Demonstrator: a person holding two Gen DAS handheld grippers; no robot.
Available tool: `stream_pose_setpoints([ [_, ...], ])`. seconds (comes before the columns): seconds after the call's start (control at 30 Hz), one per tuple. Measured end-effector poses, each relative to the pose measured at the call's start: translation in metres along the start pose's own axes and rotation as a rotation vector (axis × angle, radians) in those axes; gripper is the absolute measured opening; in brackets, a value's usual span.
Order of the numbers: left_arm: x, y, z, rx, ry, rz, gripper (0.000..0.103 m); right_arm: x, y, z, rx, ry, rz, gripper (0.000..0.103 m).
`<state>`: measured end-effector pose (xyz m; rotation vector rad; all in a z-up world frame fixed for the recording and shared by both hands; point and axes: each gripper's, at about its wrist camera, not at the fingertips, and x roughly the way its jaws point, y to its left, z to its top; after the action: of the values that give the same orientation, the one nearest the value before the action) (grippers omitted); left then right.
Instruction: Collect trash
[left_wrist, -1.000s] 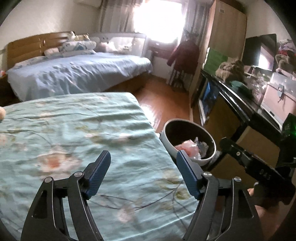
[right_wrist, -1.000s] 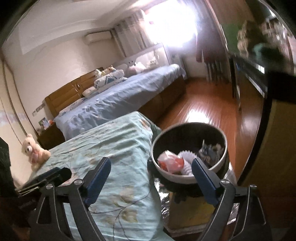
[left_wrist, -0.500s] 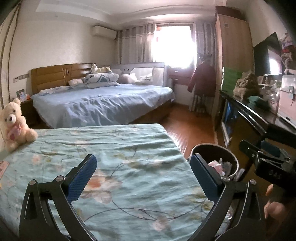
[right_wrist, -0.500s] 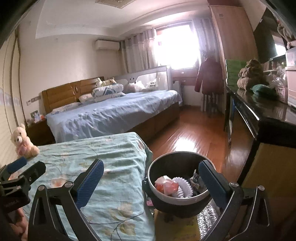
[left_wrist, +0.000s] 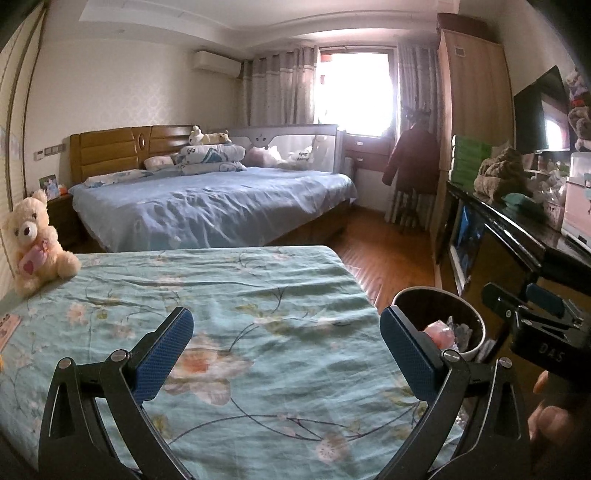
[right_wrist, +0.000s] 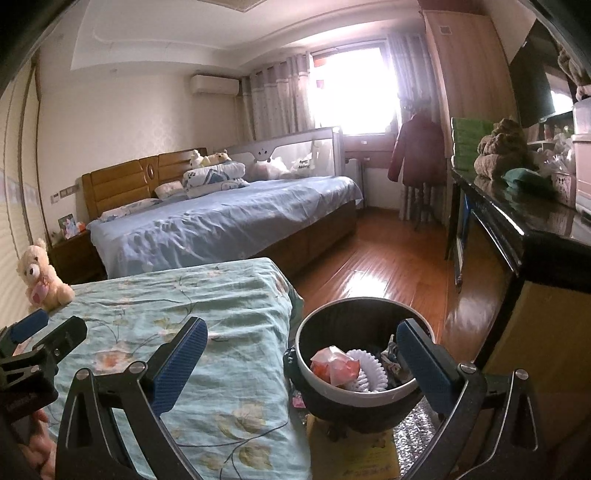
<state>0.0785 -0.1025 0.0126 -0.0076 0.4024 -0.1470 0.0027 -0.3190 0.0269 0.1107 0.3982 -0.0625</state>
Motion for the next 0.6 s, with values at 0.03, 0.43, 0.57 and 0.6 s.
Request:
stream_pose_setpoints([
  [0.03, -0.0008, 0.0004, -0.0003, -0.001, 0.000, -0.003, 0.103, -0.0001, -0.0001, 0.0004, 0.000, -0.001, -0.001, 0.103],
  [0.43, -0.0020, -0.0019, 0.0023, 0.001, -0.003, -0.003, 0.103, -0.0027, 0.0003, 0.0025, -0.001, -0.011, -0.006, 0.103],
  [0.57, -0.0021, -0.0019, 0.0028, 0.003, -0.003, -0.004, 0.103, -0.0033, 0.0006, 0.0036, -0.002, -0.012, -0.006, 0.103],
  [0.6, -0.0020, -0.0020, 0.0026, 0.003, -0.002, -0.004, 0.103, -0.0033, 0.0006, 0.0035, -0.001, -0.012, -0.005, 0.103],
])
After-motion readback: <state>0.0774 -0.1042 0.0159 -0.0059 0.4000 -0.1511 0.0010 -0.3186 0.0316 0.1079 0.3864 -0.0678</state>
